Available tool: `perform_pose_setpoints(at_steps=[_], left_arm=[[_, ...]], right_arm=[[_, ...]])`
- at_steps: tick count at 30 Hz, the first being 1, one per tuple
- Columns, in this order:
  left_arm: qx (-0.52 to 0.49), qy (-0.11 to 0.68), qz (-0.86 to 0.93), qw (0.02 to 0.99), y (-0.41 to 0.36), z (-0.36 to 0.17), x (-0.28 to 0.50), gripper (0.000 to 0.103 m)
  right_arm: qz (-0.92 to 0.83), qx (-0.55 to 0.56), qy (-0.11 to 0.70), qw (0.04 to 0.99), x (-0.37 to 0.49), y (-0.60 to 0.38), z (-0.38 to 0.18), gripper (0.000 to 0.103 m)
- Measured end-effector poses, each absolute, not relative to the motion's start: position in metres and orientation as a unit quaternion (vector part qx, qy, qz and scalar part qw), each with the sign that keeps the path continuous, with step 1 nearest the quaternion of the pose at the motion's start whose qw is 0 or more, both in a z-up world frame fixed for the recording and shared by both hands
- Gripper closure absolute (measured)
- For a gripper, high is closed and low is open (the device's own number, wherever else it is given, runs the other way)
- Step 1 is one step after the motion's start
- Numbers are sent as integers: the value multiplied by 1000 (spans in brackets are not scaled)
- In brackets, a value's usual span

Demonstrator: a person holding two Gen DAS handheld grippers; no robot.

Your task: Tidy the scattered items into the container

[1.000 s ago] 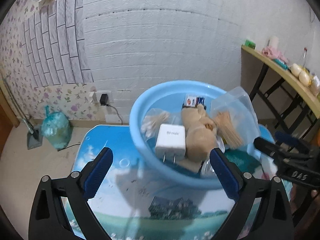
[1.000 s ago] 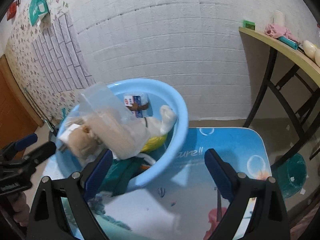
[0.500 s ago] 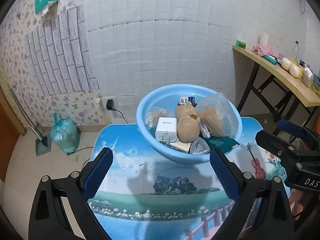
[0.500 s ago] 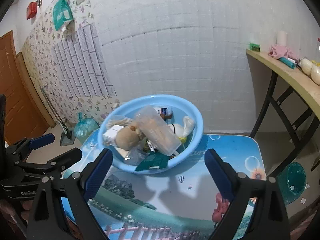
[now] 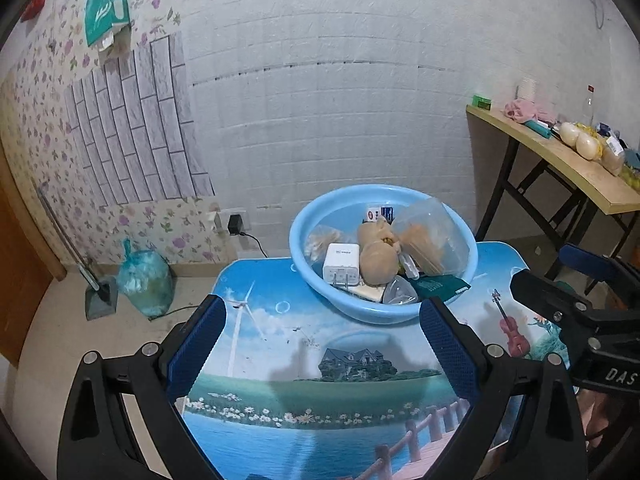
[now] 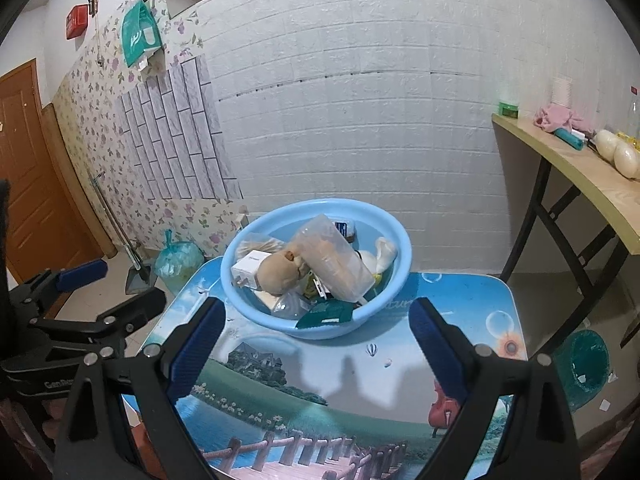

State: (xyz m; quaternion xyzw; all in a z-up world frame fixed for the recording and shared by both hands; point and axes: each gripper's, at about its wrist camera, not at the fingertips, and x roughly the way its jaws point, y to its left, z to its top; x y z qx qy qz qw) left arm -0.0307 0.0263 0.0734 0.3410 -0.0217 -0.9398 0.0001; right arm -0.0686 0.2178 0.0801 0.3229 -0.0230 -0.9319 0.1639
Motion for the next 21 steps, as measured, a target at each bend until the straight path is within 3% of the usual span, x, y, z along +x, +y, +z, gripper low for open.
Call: perform_pose_setpoints(at_steps=[21], left_arm=[[344, -9, -939, 1, 21, 70, -32, 5]], right_arm=[[-931, 324, -29, 165, -68, 217, 79, 8]])
